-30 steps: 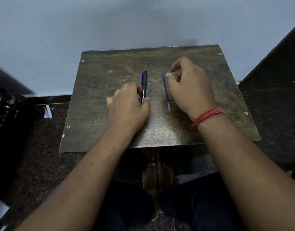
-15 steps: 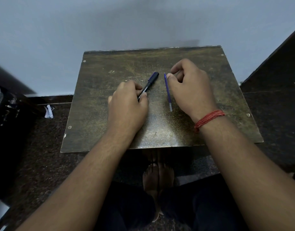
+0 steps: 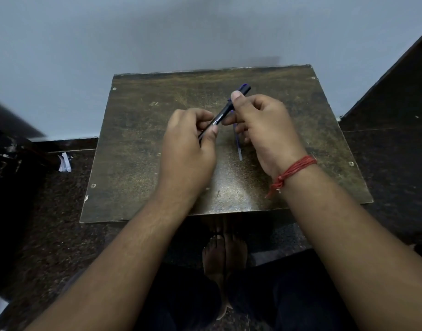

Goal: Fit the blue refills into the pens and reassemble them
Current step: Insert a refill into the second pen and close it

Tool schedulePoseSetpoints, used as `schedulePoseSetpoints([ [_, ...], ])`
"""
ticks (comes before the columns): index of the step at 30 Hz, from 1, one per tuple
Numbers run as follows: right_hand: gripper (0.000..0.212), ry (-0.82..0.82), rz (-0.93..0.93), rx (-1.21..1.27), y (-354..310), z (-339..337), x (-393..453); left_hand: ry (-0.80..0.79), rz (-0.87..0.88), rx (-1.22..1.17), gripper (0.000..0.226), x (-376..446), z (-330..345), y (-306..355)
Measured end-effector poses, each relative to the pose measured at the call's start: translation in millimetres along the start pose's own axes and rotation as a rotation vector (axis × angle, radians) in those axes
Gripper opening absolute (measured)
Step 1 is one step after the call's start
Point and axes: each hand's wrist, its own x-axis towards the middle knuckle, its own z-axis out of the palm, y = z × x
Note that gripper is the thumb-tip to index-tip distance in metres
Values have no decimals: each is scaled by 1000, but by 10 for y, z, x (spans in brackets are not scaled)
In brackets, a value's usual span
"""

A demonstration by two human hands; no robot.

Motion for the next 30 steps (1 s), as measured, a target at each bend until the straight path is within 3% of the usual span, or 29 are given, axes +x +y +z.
schedulePoseSetpoints([
  [4,22,-6,71,131,46,3,28,-91,29,-2,16,-33,45,30],
  [11,22,-228,12,84,104,31,20,-157,-128,-171,3,-19,42,13],
  [15,19,-153,-6,158,89,12,28,-203,-128,-165,7,-40,55,9],
  [21,35,-148,-34,120,94,22,9,-249,-148,-202,16,-50,57,9],
  [30,17,-165,-37,220,-9,8,-53,-205,-29,-95,15,-3,20,65],
])
